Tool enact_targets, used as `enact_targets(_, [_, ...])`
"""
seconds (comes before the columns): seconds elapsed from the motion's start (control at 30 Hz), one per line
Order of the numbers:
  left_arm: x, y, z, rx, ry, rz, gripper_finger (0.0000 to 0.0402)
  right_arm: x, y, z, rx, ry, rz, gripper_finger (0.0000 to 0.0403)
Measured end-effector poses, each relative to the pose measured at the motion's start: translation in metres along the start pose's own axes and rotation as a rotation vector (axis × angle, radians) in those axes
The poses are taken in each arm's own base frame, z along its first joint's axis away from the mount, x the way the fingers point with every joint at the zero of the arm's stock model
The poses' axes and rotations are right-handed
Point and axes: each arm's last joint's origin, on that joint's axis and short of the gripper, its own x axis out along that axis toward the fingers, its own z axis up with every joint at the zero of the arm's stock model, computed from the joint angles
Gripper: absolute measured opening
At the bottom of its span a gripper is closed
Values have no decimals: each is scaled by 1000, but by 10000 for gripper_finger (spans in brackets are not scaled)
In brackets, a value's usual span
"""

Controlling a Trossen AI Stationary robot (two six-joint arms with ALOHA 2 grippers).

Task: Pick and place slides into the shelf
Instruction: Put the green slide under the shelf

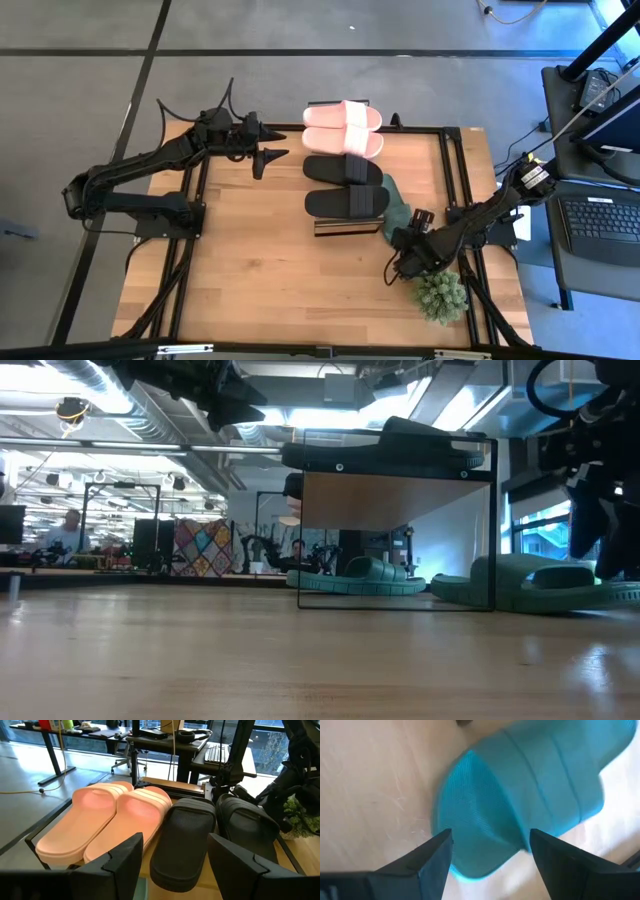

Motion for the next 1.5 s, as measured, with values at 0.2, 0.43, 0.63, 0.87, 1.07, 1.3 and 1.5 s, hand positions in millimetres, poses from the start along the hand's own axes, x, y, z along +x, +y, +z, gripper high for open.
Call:
enact_targets(0.2, [0,1,0,0,0,25,212,0,-2,2,-74,-82,-77,266])
enact_targets(0.43, [0,1,0,0,1,50,212,5,-4,-2,-84,-80,-102,266])
enact_targets(0.63, [0,1,0,0,1,50,212,11,-7,-5,-60,-94,-138,266])
enact_targets(0.87, [0,1,0,0,1,51,212,22,-13,-4,-26,-86,-158,234])
enact_targets(1.07, [0,1,0,-2,1,51,212,31,-15,-5,1,-93,-157,161])
enact_targets(1.3, [0,1,0,0,1,51,212,21,-16,0,8,-63,-158,24])
enact_targets(1.5, [0,1,0,1,0,52,212,-2,-29,0,98,66,-261,10])
